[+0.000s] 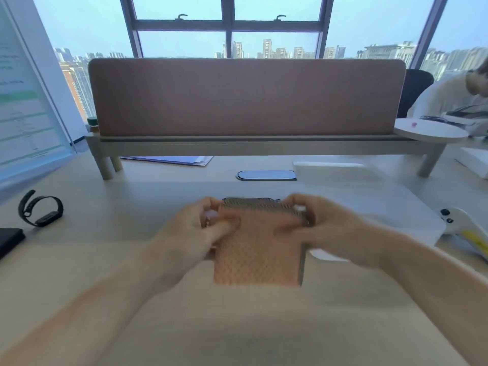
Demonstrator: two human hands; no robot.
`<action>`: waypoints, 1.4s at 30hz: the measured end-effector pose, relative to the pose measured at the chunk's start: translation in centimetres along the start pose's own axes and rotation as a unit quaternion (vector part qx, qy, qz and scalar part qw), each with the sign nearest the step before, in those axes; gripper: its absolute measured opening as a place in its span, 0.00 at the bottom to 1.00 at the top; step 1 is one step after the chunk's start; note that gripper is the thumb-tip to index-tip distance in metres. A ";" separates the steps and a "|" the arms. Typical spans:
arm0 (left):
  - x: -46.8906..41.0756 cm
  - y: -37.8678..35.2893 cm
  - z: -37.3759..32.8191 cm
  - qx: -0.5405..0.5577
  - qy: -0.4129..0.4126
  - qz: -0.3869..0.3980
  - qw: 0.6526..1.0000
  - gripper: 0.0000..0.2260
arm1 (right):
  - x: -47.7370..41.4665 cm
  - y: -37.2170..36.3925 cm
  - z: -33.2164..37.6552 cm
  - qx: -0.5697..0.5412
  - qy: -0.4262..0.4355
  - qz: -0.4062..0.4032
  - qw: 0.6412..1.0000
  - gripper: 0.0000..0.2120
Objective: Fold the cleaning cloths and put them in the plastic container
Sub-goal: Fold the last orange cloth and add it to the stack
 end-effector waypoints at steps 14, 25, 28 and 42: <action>-10.6 3.0 3.2 -0.189 0.003 -0.170 0.967 0.20 | -10.7 2.4 -0.7 0.260 -0.032 -0.166 0.951 0.33; -10.6 2.2 2.6 -0.231 -0.051 -0.171 0.956 0.19 | -10.4 1.6 0.4 0.363 0.022 -0.164 0.917 0.30; -10.7 1.9 2.7 -0.239 -0.048 -0.165 0.956 0.20 | -9.8 1.2 0.4 0.378 0.022 -0.164 0.911 0.30; -9.6 -5.6 2.1 -0.534 -0.171 0.034 0.827 0.28 | -9.8 -4.3 -0.3 0.553 0.085 -0.053 0.827 0.25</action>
Point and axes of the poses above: each hand's wrist, its own x-axis away from the middle knuckle, its own y-axis out of the back of the hand, z = x × y, the point moved 10 cm from there along -x, towards the middle knuckle, and after that the axes turned 3 degrees about -z, right-handed, at the moved point
